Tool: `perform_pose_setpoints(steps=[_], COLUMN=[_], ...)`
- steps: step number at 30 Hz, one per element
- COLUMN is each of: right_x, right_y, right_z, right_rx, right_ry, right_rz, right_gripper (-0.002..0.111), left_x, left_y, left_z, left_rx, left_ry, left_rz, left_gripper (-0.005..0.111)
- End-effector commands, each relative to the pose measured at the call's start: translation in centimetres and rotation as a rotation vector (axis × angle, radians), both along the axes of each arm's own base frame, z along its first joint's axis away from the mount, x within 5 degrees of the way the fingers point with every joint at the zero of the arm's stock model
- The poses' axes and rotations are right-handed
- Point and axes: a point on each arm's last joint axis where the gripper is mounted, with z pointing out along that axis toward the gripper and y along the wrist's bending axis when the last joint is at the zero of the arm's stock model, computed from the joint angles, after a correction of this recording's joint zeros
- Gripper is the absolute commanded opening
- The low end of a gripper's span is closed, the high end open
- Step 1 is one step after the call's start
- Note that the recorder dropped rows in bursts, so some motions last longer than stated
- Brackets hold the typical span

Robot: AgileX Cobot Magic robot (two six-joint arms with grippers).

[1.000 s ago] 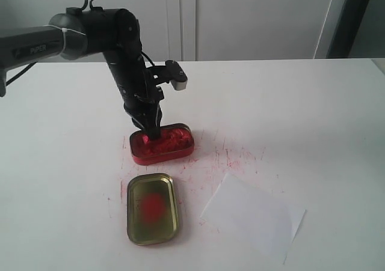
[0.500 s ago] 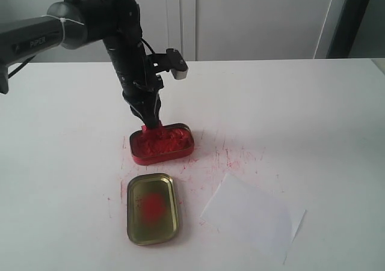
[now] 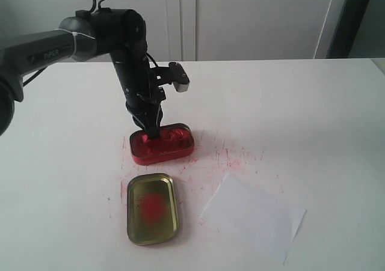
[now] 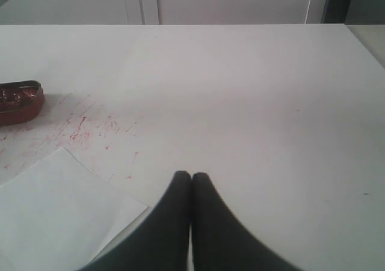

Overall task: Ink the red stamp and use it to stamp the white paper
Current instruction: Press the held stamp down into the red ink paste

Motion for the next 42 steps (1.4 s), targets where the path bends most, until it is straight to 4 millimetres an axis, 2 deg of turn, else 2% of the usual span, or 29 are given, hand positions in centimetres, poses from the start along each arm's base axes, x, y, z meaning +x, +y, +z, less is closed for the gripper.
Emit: perform_pose_setpoints(steps=[1, 8, 12, 38, 42], right_x=[0.0, 0.0, 0.0, 0.0, 0.0], right_y=[0.0, 0.0, 0.0, 0.0, 0.0], right_z=[0.0, 0.0, 0.0, 0.0, 0.0], right_rx=[0.002, 0.002, 0.002, 0.002, 0.002], right_ry=[-0.016, -0.016, -0.016, -0.016, -0.016], right_rz=[-0.007, -0.007, -0.007, -0.007, -0.007], right_gripper=[0.000, 0.000, 0.000, 0.000, 0.000], left_x=[-0.2, 0.2, 0.2, 0.5, 0.5], left_y=[-0.8, -0.7, -0.7, -0.9, -0.9], left_z=[-1.2, -4.4, -5.5, -5.6, -4.9], left_rx=[0.007, 0.076, 0.086, 0.067, 0.061], left_ry=[0.025, 0.062, 0.081, 0.045, 0.033], left_rz=[-0.018, -0.027, -0.027, -0.019, -0.019], left_gripper=[0.000, 0.000, 0.000, 0.000, 0.000])
